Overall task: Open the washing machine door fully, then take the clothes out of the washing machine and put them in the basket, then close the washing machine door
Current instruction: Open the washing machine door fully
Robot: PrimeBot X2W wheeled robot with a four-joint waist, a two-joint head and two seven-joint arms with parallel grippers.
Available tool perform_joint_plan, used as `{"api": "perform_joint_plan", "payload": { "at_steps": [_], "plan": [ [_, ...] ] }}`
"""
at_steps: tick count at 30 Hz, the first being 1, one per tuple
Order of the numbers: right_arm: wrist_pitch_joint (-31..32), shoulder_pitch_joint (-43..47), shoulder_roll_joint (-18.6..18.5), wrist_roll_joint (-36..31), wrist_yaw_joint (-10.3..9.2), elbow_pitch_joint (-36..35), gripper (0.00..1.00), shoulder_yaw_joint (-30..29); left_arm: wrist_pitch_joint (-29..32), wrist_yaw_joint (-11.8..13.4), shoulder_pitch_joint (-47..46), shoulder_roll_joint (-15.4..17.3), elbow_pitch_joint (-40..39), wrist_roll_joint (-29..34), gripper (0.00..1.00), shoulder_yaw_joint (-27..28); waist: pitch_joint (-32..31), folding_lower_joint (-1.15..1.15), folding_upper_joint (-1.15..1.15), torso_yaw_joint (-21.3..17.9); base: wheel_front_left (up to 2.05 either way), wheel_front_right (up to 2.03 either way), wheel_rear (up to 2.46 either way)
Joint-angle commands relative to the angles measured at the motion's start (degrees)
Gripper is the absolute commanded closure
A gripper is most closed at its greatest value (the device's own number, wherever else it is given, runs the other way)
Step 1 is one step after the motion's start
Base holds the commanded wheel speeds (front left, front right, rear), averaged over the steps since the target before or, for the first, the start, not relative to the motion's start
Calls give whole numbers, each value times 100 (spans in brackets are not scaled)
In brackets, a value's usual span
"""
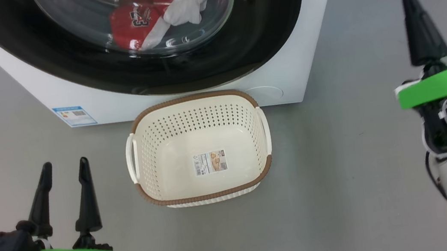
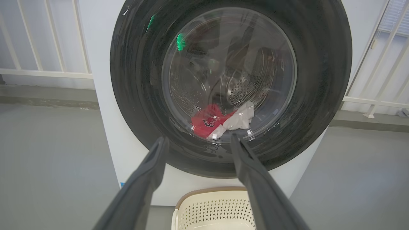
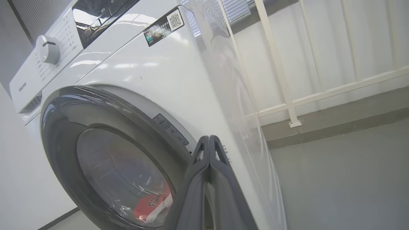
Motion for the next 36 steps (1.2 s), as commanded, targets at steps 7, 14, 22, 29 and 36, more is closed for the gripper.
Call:
{"api": "perform_joint_plan", "payload": {
  "at_steps": [7,14,22,29,36],
  "plan": [
    [105,-552,-343,551,9,-29,100,165,-47,-18,-258,204,-188,-113,0,135,182,0,0,99,0,0,0],
    [558,-1021,-562,1405,9,260,100,142,-47,-18,-338,208,-200,-183,0,90,317,0,0,212,0,0,0],
    [1306,-1566,-831,2478,9,558,100,220,-47,-18,-416,195,-216,-234,0,97,504,0,0,379,0,0,0],
    [2076,-2056,-888,3348,9,985,100,228,-47,-18,-496,177,-216,-269,0,106,675,0,0,481,0,0,0],
    [2731,-2476,-898,3798,9,1360,100,298,-47,-18,-562,159,-218,-281,0,114,781,0,0,538,0,0,0]
  ]
}}
